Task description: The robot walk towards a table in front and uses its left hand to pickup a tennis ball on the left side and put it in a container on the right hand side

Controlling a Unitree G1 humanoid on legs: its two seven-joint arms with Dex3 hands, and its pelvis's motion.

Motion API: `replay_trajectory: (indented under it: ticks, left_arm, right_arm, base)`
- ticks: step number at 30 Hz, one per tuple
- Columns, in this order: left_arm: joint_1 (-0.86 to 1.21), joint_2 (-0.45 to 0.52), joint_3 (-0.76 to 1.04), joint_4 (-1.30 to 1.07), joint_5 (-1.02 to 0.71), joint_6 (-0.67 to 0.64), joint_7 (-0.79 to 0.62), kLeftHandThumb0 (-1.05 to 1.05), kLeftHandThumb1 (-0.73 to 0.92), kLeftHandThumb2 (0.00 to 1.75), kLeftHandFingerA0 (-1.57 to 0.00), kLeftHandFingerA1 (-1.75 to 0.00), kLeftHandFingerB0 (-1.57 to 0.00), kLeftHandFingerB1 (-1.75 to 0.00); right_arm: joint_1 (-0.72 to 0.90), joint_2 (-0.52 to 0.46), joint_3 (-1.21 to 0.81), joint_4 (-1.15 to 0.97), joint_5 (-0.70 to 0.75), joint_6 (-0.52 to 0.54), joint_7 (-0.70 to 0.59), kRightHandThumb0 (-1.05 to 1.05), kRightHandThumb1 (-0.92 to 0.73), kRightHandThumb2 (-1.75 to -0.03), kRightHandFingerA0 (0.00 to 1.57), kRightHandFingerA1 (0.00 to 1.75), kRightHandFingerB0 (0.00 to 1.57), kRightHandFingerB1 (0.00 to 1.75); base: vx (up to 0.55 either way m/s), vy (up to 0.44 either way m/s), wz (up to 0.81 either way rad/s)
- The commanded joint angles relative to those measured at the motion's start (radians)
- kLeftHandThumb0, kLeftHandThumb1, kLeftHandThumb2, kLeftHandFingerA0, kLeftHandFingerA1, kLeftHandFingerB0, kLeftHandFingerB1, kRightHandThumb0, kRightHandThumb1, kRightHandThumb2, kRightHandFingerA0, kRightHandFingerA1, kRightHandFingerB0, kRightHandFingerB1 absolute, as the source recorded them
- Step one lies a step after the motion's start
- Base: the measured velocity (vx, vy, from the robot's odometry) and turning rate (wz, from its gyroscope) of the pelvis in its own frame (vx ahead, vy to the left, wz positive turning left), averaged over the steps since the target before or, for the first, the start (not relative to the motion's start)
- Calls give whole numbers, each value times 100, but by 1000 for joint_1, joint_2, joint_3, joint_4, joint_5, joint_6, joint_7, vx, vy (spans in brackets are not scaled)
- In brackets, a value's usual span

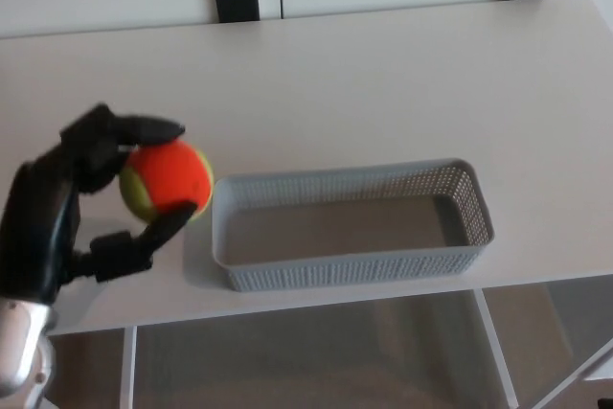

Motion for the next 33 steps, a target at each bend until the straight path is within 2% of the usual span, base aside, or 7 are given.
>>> replay_trajectory:
  ticks: [1, 16, 17, 25, 26, 27, 33]
  left_arm:
    - [-58, -16, -2, -137, -67, 164, 0, -8, 70, 97, -116, -143, -83, -120]
    - [-144, -64, -253, -42, 166, 211, 33, -17, 59, 111, -125, -120, -92, -104]
    - [-146, -68, -264, -16, 178, 189, 41, -18, 71, 88, -116, -129, -84, -113]
    - [-141, -74, -300, 35, 251, 191, 65, -17, 77, 76, -110, -128, -81, -108]
    - [-135, -86, -301, 10, 257, 246, 71, -31, 76, 64, -91, -88, -60, -52]
    - [-135, -88, -305, -10, 270, 294, 67, -61, 46, 75, -6, -42, -7, -32]
    - [-148, -59, -332, -87, 352, 418, 33, -86, 52, 86, 0, -1, 0, 0]
  right_arm:
    - [1, -22, -7, 5, 2, -3, -5, -3, -55, -55, 67, 59, 50, 48]
    - [7, -23, 6, -38, -6, 16, -2, -9, -57, -55, 62, 58, 56, 50]
    - [4, -24, 8, -44, -8, 19, -2, -9, -58, -55, 59, 57, 57, 50]
    - [8, -27, 15, -93, -17, 61, 1, -9, -58, -56, 61, 58, 55, 49]
    - [9, -30, 17, -100, -19, 67, 2, -10, -59, -56, 61, 58, 55, 49]
    - [5, -30, 18, -102, -21, 73, 1, -10, -59, -56, 61, 57, 54, 49]
    - [0, -32, 17, -113, -18, 83, 3, -8, -59, -56, 62, 59, 53, 49]
  base:
    - [0, 0, 0]
    - [0, 0, 0]
    - [0, 0, 0]
    - [0, 0, 0]
    - [0, 0, 0]
    - [0, 0, 0]
    - [0, 0, 0]
